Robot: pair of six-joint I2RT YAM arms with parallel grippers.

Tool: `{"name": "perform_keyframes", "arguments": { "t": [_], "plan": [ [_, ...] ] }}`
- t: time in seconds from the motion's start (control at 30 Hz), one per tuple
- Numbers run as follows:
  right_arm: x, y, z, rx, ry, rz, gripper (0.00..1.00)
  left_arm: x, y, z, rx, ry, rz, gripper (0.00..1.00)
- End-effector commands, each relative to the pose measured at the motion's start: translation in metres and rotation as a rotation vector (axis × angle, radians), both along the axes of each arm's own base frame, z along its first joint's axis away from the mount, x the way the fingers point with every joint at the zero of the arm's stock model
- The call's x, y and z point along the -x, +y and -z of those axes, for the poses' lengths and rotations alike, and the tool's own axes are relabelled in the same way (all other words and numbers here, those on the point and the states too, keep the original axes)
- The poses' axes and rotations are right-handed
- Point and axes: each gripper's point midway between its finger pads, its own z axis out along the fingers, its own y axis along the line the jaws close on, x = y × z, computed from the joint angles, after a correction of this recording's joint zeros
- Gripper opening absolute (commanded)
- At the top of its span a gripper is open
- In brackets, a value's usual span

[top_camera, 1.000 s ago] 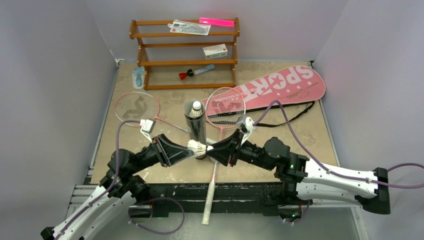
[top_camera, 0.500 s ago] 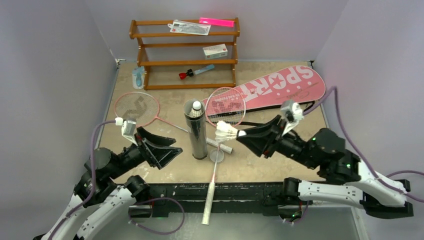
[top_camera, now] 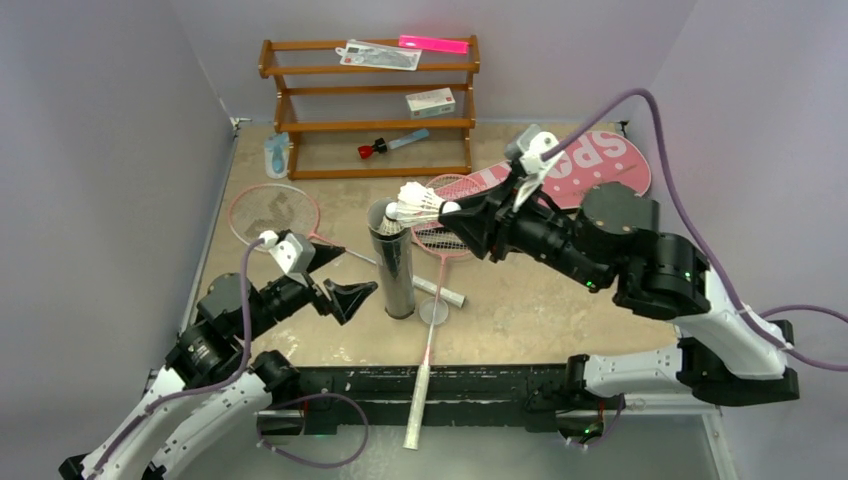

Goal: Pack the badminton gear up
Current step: Place the shuttlecock at the shuttle tube.

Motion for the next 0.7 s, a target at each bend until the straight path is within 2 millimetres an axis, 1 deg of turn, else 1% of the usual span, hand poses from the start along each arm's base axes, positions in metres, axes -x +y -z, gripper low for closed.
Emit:
{"name": "perform_keyframes", "arguments": {
  "t": [0.0,0.1,0.2,0.53,0.57,0.67],
  "plan": [
    [-0.001,0.001,-0.016,0.022,-0.059,-0.009,0.21,-0.008,-0.010,-0.020,-0.075,-0.196,0.052,1.00],
    [0.000,0.007,-0.022,0.010,-0.075,-0.031,0.21,-0.014,-0.019,-0.018,-0.099,-0.217,0.078,1.00],
    [0.001,0.008,-0.024,0.005,-0.084,-0.039,0.22,-0.022,-0.028,-0.017,-0.106,-0.215,0.090,1.00],
    [0.002,-0.008,-0.038,-0.032,-0.125,-0.027,0.23,-0.044,-0.050,-0.019,-0.093,-0.241,0.094,1.00],
    [0.002,-0.008,-0.038,-0.032,-0.128,-0.026,0.23,-0.046,-0.052,-0.017,-0.099,-0.234,0.098,1.00],
    [0.002,-0.009,-0.038,-0.031,-0.136,-0.022,0.23,-0.049,-0.061,-0.021,-0.083,-0.249,0.123,1.00]
  ]
}}
